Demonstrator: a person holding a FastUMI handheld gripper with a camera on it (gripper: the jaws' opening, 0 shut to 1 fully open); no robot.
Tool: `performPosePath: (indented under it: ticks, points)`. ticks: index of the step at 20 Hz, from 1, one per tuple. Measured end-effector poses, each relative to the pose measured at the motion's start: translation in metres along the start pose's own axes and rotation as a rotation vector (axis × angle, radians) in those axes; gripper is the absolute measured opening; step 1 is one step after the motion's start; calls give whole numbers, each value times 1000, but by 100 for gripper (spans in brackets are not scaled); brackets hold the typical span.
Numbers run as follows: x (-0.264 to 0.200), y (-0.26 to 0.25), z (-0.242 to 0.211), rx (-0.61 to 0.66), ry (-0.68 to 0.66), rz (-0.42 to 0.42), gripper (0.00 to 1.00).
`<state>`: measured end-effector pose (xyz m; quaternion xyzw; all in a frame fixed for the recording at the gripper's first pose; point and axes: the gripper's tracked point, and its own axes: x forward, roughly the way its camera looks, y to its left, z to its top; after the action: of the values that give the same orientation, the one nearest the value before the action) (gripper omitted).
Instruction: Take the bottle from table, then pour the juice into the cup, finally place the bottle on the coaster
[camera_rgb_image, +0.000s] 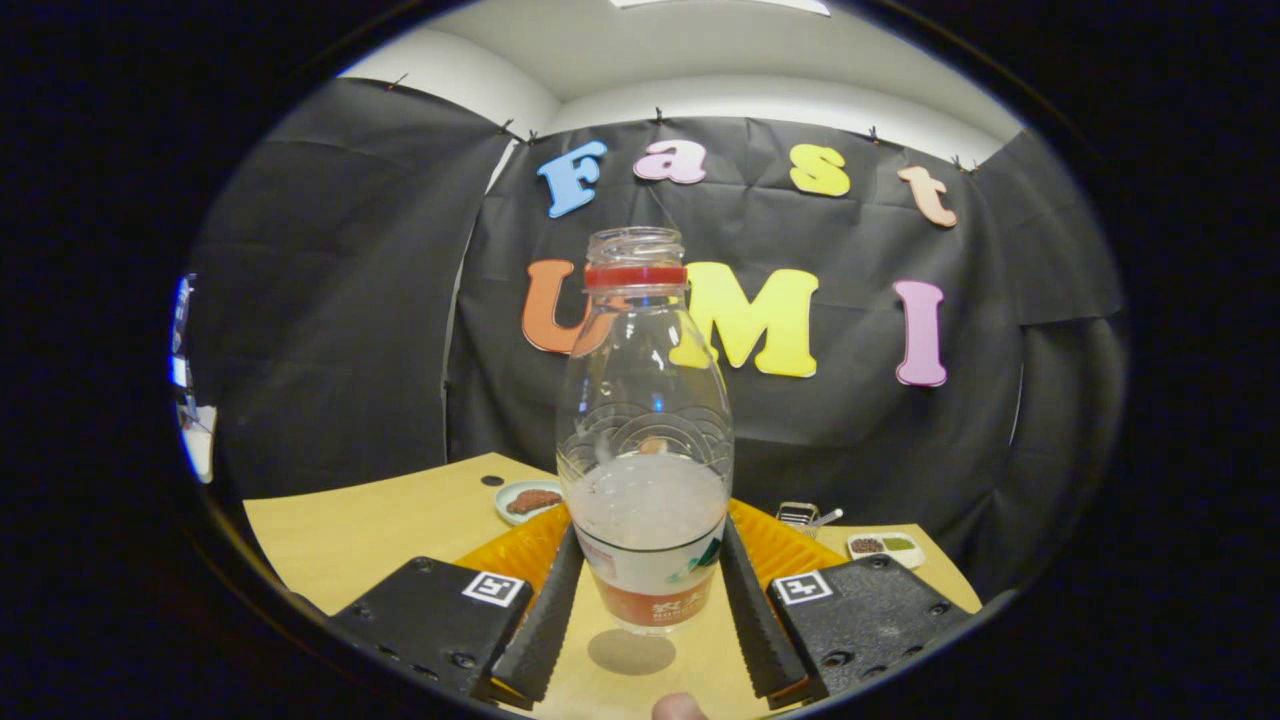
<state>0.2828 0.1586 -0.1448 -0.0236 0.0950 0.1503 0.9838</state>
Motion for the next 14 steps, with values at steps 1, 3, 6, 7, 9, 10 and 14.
performPosePath:
  ticks: [1,3,6,7,9,10,14]
  points:
    - [5,-1,-10,5,7,-2,76]
    - [15,-2,-31,16,34,-2,76]
    - [30,-3,-64,43,80,0,76]
    - [34,-6,-76,54,94,-2,76]
    - [45,-9,-98,71,117,-3,76]
    - [50,-10,-109,82,132,-3,76]
    - [67,-12,-144,106,182,-6,76]
